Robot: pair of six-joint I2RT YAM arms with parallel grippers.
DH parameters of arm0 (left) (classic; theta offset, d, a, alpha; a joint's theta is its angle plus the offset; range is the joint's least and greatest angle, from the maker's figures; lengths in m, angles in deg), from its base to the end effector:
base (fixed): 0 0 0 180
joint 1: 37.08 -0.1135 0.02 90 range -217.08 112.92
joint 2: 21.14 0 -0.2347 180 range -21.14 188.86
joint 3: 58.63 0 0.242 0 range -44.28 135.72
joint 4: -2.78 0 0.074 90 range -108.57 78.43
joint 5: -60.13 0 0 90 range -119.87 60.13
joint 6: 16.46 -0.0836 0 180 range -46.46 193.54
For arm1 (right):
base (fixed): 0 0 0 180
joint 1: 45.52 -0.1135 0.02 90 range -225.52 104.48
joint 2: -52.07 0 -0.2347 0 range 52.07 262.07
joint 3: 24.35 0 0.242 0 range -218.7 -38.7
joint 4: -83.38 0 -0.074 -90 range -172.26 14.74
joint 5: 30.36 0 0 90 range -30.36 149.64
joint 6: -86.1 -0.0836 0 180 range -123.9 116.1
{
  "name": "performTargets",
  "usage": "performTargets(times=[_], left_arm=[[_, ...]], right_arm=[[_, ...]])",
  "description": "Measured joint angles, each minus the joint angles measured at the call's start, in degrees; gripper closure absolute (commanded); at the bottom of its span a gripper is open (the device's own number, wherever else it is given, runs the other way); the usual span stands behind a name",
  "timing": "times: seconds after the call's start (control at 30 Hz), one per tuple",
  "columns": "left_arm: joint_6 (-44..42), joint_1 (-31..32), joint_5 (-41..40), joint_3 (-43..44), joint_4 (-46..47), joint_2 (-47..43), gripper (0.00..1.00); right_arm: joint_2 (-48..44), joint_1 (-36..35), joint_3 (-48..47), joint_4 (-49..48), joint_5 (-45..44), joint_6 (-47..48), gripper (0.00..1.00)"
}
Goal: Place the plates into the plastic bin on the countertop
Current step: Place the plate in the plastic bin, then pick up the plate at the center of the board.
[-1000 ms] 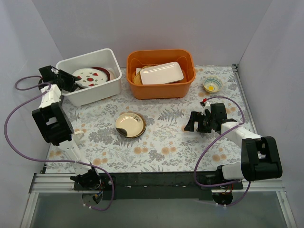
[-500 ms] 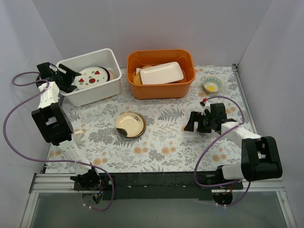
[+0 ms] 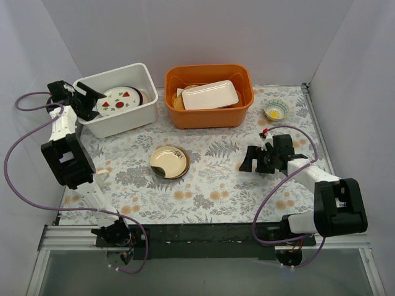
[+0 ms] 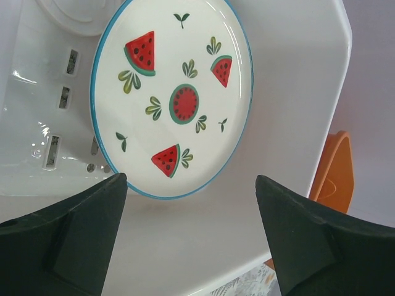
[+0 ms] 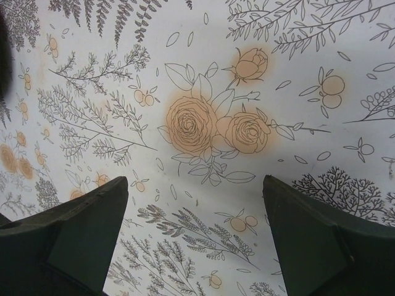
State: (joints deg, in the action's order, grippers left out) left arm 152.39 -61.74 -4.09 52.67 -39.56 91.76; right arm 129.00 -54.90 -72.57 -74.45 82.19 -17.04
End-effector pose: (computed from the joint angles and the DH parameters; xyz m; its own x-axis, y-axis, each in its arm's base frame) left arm 0.4339 0.1592 0.2194 -0.0326 -0.9871 0.1568 -0.6363 -0.1005 -0.7648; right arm 0.2657 0.0764 0.1086 -0.8339 0.0750 -0.5468 -0.2050 0.8777 0.4332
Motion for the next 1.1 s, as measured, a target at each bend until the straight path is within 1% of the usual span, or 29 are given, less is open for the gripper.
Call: performTargets(times=[0.23,0.5,0.6,0.67,0.77,0.93,1.1], left_arm=[[0.0,-0.5,1.3,0.0,-0.1,-1.5,0.10],[-0.1,0.9,2.8,0.0,-2.1,-8.2,0.05],[-0.3,3.0,3.3,0.0,-2.0,-11.5,0.04],[-0.7,4.8,3.4,0.0,-2.0,-13.5,0.02],[-1.6,7.7,3.4,0.0,-2.3,-16.0,0.02],[-3.9,12.9,3.1,-0.1,-4.9,-17.7,0.02],[-5.7,16.8,2.0,-4.2,-7.1,-19.4,0.02]], right_arm=[[-0.6,-0.5,0.0,1.5,0.0,-0.1,0.02],[-1.7,-1.5,0.0,4.1,0.1,-0.2,0.02],[-2.2,-2.0,0.0,5.0,0.1,-0.2,0.02],[-2.5,-2.3,0.0,5.6,0.1,-0.4,0.02],[-2.7,-3.1,-0.1,6.0,0.1,-0.7,0.02],[-3.7,-4.9,-0.3,6.4,0.0,-1.7,0.02],[-4.0,-6.5,-1.7,7.3,-0.1,-2.4,0.02]])
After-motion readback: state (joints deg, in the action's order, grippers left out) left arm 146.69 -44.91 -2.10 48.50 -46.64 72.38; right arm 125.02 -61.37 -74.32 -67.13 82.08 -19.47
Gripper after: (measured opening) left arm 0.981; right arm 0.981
